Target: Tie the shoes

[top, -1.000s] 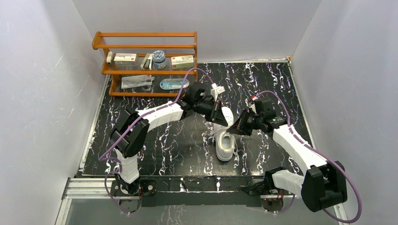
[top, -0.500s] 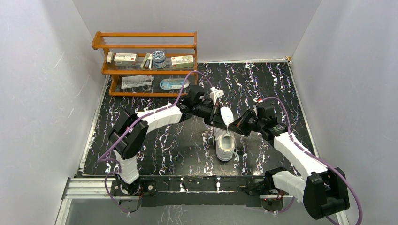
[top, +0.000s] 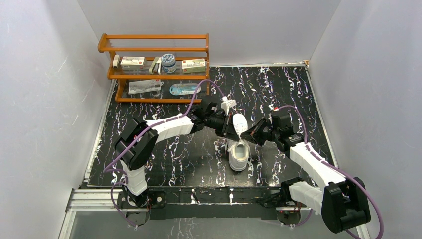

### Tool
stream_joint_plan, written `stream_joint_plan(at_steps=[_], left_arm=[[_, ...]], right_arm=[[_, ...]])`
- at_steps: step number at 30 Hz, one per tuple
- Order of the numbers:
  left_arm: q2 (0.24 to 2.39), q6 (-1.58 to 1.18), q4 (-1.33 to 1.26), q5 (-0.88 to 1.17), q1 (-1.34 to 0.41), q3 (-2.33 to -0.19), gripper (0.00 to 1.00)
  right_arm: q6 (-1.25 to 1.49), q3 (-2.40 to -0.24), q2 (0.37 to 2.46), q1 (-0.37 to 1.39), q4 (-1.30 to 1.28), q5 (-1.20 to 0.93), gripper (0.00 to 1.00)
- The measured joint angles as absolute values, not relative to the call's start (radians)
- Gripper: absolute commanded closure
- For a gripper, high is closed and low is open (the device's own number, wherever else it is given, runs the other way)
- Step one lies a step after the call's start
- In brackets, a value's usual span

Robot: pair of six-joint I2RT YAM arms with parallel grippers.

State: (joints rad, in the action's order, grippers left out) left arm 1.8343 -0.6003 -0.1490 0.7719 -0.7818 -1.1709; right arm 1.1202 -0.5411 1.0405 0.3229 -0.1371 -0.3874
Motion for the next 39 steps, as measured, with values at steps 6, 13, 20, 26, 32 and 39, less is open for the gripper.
stream_joint_plan(at_steps=[6, 13, 20, 26, 32, 39], left_arm=[[1.834, -0.619, -0.19, 0.769, -0.785, -1.152, 1.0], [1.834, -0.627, -0.213, 0.77, -0.787, -1.136, 1.0], [1.834, -0.627, -0.217, 0.77, -0.788, -1.135, 1.0], [1.834, -0.627, -0.216, 0.771, -0.788, -1.135, 1.0], [1.834, -0.628, -0.215, 0.771, -0.788, -1.135, 1.0], [1.807, -0.567, -0.113, 0.741, -0.789, -1.161, 0.68]], right_arm=[[1.076, -0.555, 1.04, 0.323, -0.165, -0.387, 0.77], [0.97, -0.678, 1.036, 0.323, -0.355, -0.353, 0.61], [0.936, -0.695, 1.023, 0.323, -0.425, -0.353, 0.63], [0.936, -0.696, 1.061, 0.323, -0.417, -0.388, 0.71], [0.936, -0.69, 1.078, 0.323, -0.392, -0.387, 1.0], [0.931, -0.667, 1.073, 0.325, -0.361, -0.372, 1.0]])
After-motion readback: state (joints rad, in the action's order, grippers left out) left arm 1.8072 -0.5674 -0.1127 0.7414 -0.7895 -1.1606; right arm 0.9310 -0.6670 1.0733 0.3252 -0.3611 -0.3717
